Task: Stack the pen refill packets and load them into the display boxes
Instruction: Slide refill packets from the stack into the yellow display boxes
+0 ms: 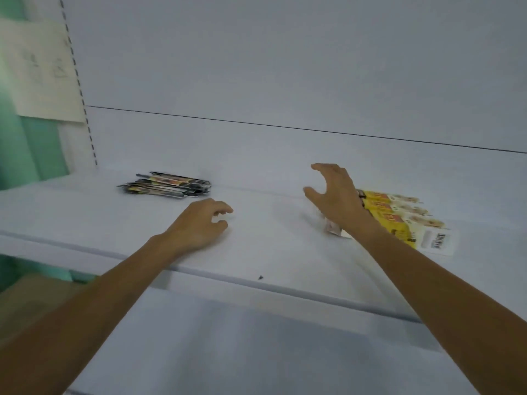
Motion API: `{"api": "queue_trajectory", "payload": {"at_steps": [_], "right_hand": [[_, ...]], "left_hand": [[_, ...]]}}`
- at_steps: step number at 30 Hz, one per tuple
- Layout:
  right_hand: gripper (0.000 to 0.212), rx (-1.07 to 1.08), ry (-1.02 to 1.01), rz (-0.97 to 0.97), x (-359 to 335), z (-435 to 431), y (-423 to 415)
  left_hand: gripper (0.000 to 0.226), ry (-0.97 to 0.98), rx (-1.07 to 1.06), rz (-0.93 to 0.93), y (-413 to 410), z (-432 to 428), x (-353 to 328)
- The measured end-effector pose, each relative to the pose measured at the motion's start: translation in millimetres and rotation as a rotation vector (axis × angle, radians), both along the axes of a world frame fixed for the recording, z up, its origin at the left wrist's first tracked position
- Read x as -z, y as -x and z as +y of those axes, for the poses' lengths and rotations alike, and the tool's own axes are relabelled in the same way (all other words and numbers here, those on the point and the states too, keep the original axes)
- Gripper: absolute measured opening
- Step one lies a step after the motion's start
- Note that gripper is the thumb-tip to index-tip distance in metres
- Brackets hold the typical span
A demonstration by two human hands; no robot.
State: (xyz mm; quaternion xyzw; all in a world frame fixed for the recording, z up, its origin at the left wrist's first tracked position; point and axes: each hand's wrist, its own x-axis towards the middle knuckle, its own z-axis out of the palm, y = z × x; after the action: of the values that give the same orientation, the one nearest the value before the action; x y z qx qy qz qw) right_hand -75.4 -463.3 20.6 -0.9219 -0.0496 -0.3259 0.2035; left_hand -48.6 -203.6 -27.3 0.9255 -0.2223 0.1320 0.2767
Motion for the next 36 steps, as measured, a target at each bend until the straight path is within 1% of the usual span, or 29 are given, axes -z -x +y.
{"api": "queue_trajectory", "payload": {"at_steps": [4,7,10,14,16,18,21,25,28,31,34,36], "right_hand": [[0.049,-0.102,0.005,0.017,4.7,72.7,-36.4],[0.049,-0.148,-0.007,0.060,7.1,114.0,-60.9],[0.043,-0.169,-0.062,0.176,8.3,149.2,-84.3],[0.034,-0.215,-0.008,0.339,10.7,188.5,-112.1],[0.030,-0.227,0.015,0.353,11.9,207.1,-122.3],[0.029,-0.211,0.040,0.322,13.5,223.6,-131.3],[0.034,-0.146,0.123,0.335,15.6,240.7,-143.8],[0.036,-0.092,0.182,0.446,23.8,247.8,-154.7],[0.024,-0.063,0.164,0.392,25.5,250.2,-154.8],[0.019,-0.047,0.126,0.338,25.3,252.9,-153.5],[0.028,-0.067,0.076,0.333,24.5,256.0,-152.3],[0.035,-0.087,0.117,0.331,23.8,260.4,-149.6]], "left_hand": [[0.028,0.060,-0.122,0.041,-16.1,73.3,2.3],[0.029,0.123,-0.161,0.070,-36.6,116.7,-0.3],[0.029,0.069,-0.148,0.085,-67.0,154.5,-7.5],[0.024,0.059,-0.128,0.058,-110.4,199.7,-18.4],[0.025,0.031,-0.112,0.044,-131.0,220.5,-20.9],[0.028,0.015,-0.112,0.060,-151.6,237.4,-23.0],[0.032,0.030,-0.092,0.110,-175.4,246.1,-23.0],[0.039,0.019,-0.005,0.149,-190.6,236.0,-15.8],[0.041,0.017,0.045,0.180,-195.5,231.3,-6.6],[0.040,0.041,0.069,0.189,-197.9,232.1,-2.8],[0.040,0.028,0.099,0.180,-198.7,234.1,-5.6],[0.046,-0.036,0.094,0.160,-197.0,232.5,-6.9]]}}
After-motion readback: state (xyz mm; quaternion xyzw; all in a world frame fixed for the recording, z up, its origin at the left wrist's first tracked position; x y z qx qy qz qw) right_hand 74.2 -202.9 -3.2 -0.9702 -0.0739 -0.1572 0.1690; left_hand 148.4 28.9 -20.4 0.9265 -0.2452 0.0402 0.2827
